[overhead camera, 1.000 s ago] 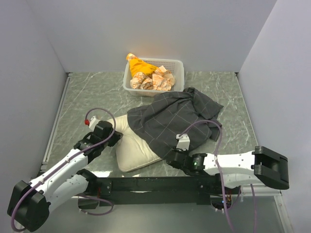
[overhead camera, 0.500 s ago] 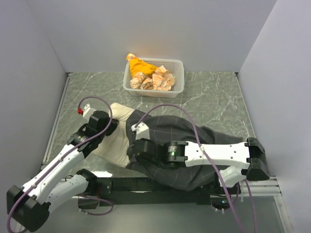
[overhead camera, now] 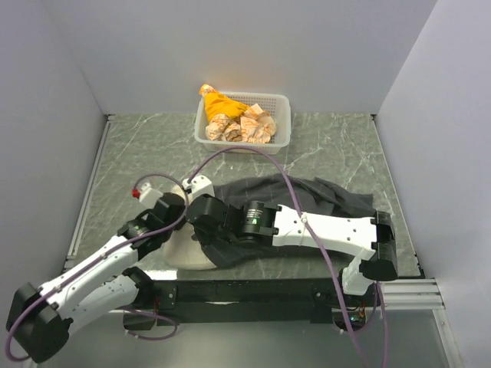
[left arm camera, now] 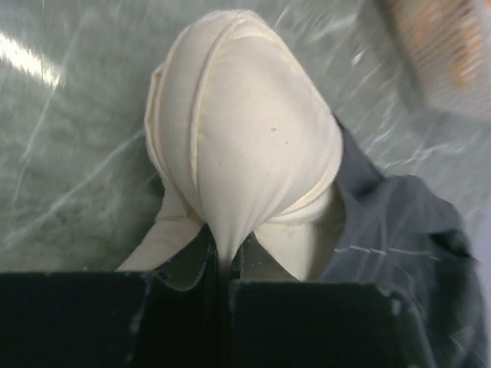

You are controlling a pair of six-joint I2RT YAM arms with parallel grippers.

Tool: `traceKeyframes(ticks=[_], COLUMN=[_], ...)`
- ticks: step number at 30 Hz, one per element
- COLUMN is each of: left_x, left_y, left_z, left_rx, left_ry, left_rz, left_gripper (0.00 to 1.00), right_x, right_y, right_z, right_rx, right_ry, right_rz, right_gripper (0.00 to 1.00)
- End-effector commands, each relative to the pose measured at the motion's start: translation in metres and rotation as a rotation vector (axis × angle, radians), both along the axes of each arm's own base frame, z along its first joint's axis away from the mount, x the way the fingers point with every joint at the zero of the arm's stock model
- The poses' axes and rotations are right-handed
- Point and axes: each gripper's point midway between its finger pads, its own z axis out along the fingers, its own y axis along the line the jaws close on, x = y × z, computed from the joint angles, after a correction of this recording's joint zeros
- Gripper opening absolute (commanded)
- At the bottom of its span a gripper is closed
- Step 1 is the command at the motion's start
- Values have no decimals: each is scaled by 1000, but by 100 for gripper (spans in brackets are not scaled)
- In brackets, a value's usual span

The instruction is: Put the pillow into the pillowcase

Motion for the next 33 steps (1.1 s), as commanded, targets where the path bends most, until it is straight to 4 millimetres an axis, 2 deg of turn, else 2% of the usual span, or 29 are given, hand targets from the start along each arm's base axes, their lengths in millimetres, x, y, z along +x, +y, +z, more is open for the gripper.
traceKeyframes(ticks=[1, 3, 4, 6, 7, 8, 9, 10, 11, 13, 14, 17, 21, 23, 25, 26, 28, 29, 31, 32, 33], left_x=[4, 5, 5, 7, 8, 11, 11, 8, 10, 6, 4, -4, -13, -19, -24, -27, -30, -30, -31, -34, -36], left_y=[-41, -41, -42, -39, -35, -34, -30, -21, -9, 11, 22, 46, 60, 65, 61, 59, 44, 35, 21, 13, 10], left_z=[9, 5, 6, 20, 29, 55, 68, 74, 106, 124, 150, 183, 204, 211, 216, 215, 208, 188, 167, 142, 130], left_rx=[-142, -120, -112, -83, -69, -80, -50, -21, -29, 9, -17, -58, -136, -172, -203, -219, -260, -262, -305, -310, -334], left_ry=[-20, -9, -15, -52, -77, -139, -175, -175, -243, -266, -321, -365, -365, -370, -386, -388, -364, -323, -269, -208, -175], left_rz=[-57, -67, -79, -95, -90, -101, -111, -93, -47, 4, 45, 119, 178, 198, 170, 154, 81, 51, 7, -18, -15], left_gripper=[1, 1, 1, 20, 28, 45, 57, 70, 88, 99, 99, 99, 98, 90, 86, 76, 63, 51, 37, 26, 23], right_x=[11, 19, 19, 26, 31, 35, 44, 45, 48, 58, 62, 73, 82, 86, 88, 89, 92, 92, 94, 96, 98], right_y=[10, -2, -12, -25, -37, -44, -53, -64, -72, -95, -104, -133, -165, -178, -184, -185, -185, -183, -180, -177, -176], right_z=[14, 19, 32, 48, 68, 78, 88, 110, 120, 147, 156, 184, 212, 224, 232, 232, 231, 231, 228, 225, 225], right_rx=[178, 188, 196, 198, 215, 224, 238, 290, 308, 349, 351, 383, 410, 419, 420, 416, 408, 410, 408, 403, 401], right_ry=[19, -3, -14, -55, -83, -101, -112, -127, -146, -177, -198, -242, -289, -314, -325, -326, -327, -324, -320, -315, -316], right_rz=[-17, -57, -68, -89, -112, -119, -140, -141, -147, -182, -199, -245, -300, -322, -324, -328, -327, -324, -316, -315, -319], right_gripper=[0, 0, 0, 0, 0, 0, 0, 0, 0, 0, 0, 0, 0, 0, 0, 0, 0, 0, 0, 0, 0])
